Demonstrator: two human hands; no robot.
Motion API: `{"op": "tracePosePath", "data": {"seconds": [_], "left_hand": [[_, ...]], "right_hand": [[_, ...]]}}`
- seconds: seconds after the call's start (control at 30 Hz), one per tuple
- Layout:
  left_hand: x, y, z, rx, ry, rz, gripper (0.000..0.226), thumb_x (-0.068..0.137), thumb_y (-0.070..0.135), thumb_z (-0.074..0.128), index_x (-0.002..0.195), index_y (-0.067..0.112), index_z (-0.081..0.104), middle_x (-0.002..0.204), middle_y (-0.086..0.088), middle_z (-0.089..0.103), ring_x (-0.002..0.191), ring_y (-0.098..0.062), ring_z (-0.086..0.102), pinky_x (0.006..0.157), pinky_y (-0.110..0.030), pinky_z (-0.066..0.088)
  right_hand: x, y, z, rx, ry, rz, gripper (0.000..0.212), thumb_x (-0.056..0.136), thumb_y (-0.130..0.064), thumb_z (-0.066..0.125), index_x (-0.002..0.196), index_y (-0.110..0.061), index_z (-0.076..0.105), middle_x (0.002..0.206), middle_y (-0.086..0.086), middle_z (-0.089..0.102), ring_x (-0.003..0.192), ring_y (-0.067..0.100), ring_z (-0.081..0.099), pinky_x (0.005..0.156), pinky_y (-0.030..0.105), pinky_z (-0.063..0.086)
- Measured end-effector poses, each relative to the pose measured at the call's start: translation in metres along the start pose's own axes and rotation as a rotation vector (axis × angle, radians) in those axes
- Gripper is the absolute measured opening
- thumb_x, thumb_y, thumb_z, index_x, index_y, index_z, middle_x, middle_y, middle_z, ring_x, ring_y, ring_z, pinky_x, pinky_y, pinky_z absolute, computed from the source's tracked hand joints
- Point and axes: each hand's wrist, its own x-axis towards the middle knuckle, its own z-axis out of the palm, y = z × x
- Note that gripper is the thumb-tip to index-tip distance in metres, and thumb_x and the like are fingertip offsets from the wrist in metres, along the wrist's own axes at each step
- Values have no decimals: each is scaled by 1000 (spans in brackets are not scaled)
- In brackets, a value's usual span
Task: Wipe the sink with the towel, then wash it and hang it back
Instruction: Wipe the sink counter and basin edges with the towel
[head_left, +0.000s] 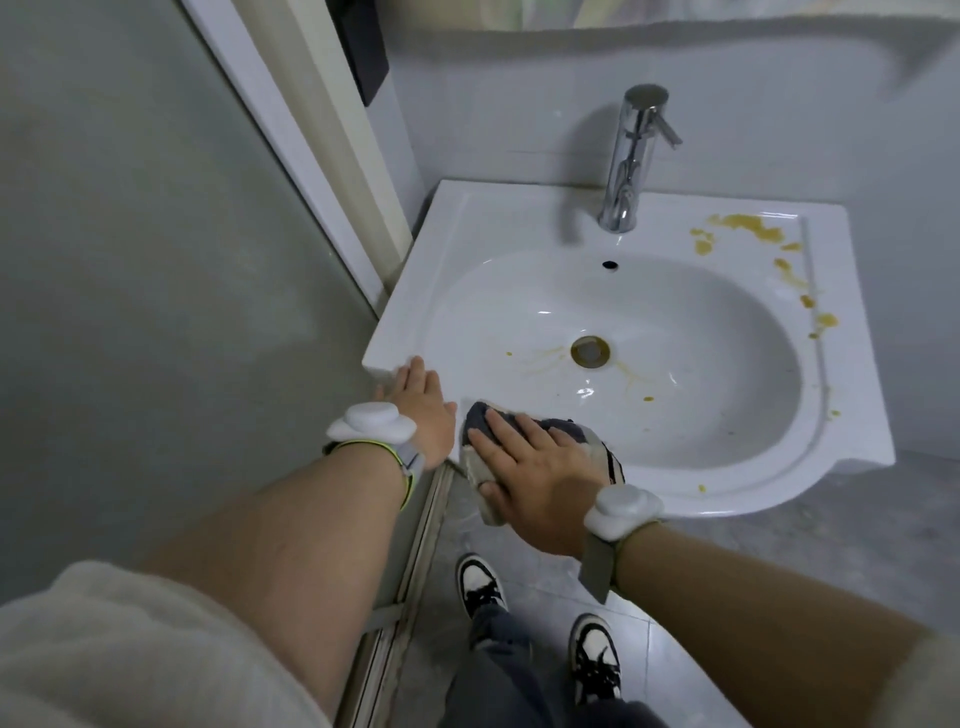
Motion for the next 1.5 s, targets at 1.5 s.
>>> {"op": "tracePosePath", "data": {"seconds": [1.5], "left_hand": [[-18, 63, 18, 88, -52, -187, 73, 90, 19, 52, 149, -3, 16, 159, -23, 5, 147, -36, 12, 118, -43, 26]], "right_hand": [[-112, 147, -31, -85, -158, -187, 58, 99, -53, 26, 153, -32, 25, 160, -1, 27, 144, 24, 32, 114, 46, 34]]}}
